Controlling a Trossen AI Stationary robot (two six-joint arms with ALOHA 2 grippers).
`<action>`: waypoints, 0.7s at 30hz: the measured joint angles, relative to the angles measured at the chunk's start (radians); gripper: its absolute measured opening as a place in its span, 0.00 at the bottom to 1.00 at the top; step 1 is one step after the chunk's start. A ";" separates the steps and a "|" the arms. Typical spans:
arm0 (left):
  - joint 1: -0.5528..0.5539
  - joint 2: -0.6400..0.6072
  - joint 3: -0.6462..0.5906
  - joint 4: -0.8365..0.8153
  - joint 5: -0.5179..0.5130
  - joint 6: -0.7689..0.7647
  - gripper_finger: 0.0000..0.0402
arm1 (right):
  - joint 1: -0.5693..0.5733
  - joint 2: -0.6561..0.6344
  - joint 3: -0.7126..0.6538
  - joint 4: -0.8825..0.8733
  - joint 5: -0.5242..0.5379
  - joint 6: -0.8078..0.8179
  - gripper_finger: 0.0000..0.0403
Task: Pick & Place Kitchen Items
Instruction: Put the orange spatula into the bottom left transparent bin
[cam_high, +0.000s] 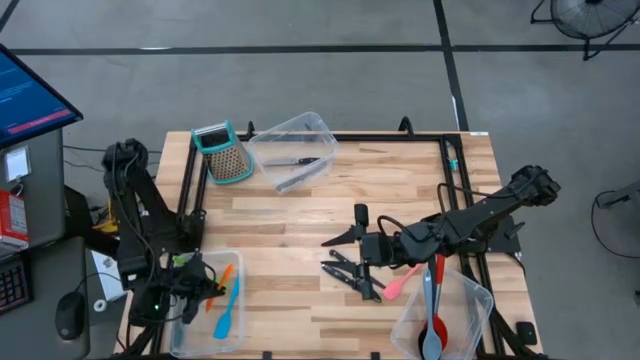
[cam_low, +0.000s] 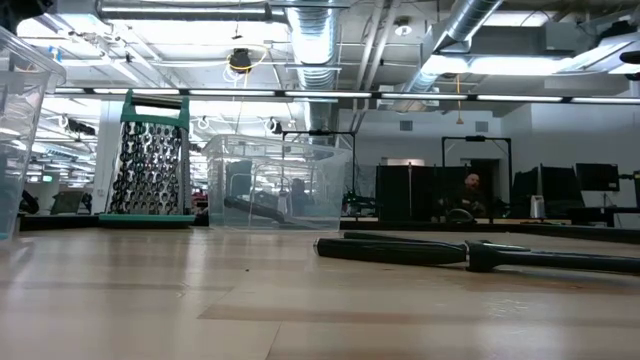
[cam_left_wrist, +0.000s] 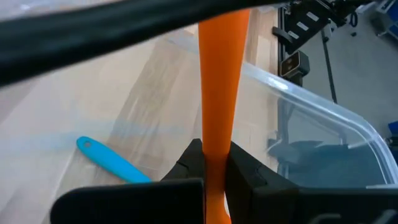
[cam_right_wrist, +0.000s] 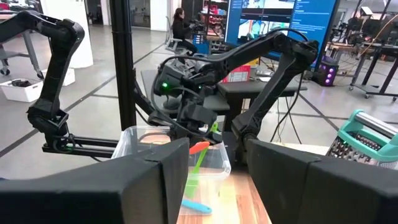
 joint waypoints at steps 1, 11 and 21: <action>-0.007 0.000 -0.005 0.001 0.000 -0.016 0.01 | 0.000 0.000 0.000 0.000 0.000 0.000 0.39; -0.032 0.000 -0.048 0.005 0.009 -0.137 0.02 | 0.000 0.000 0.000 -0.007 0.000 0.000 0.38; -0.031 -0.020 -0.048 0.020 0.035 -0.109 0.23 | -0.003 0.000 0.000 -0.110 0.137 0.035 0.50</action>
